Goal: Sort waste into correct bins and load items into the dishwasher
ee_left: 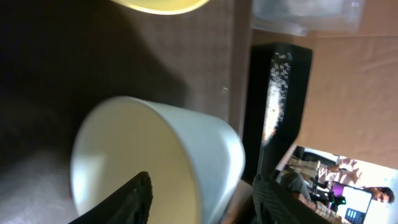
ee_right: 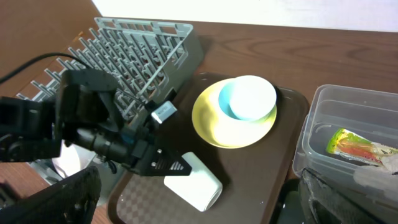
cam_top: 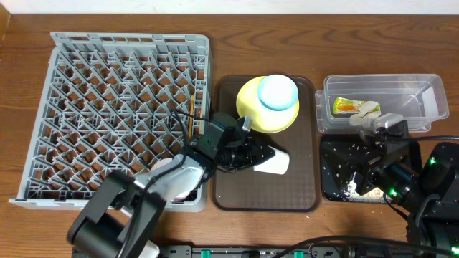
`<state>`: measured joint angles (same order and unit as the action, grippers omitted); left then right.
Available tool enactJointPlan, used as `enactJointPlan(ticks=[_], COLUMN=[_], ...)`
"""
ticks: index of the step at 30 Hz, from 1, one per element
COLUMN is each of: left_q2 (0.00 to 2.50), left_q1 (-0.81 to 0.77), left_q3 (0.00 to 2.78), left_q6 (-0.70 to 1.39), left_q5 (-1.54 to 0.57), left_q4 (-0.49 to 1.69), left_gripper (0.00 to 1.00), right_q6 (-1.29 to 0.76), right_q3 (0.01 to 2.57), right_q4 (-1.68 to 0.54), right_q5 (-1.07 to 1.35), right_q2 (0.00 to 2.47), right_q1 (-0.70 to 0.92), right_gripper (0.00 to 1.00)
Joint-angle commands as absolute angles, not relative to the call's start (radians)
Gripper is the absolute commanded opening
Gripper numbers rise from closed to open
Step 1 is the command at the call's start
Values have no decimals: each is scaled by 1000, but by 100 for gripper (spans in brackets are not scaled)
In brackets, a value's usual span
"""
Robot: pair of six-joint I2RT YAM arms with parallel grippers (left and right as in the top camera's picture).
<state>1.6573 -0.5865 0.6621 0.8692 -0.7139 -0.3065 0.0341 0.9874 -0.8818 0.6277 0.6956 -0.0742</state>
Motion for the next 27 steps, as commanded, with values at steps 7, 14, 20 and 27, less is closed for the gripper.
enactJointPlan(ticks=[7,14,20,27], left_q2=[1708,1635,1499,1340], left_q1=[-586,-586,-586,-579], left_q3=[657,657,657,665], left_q6=[862,862,862,863], left_q5=[-691,-700,-723,-723], left_q4=[-352,-350,-350,-332], left_gripper=[23,19,8,8], right_q6=[43,43,43,43], right_q3=[999,999,999,999], right_q4=[-883,-883,-883,-883], right_q5=[625,625,625,625], right_q2=[693,693,693,693], right_q1=[-64,-64,-64,-64], right_gripper=[99,99,99,99])
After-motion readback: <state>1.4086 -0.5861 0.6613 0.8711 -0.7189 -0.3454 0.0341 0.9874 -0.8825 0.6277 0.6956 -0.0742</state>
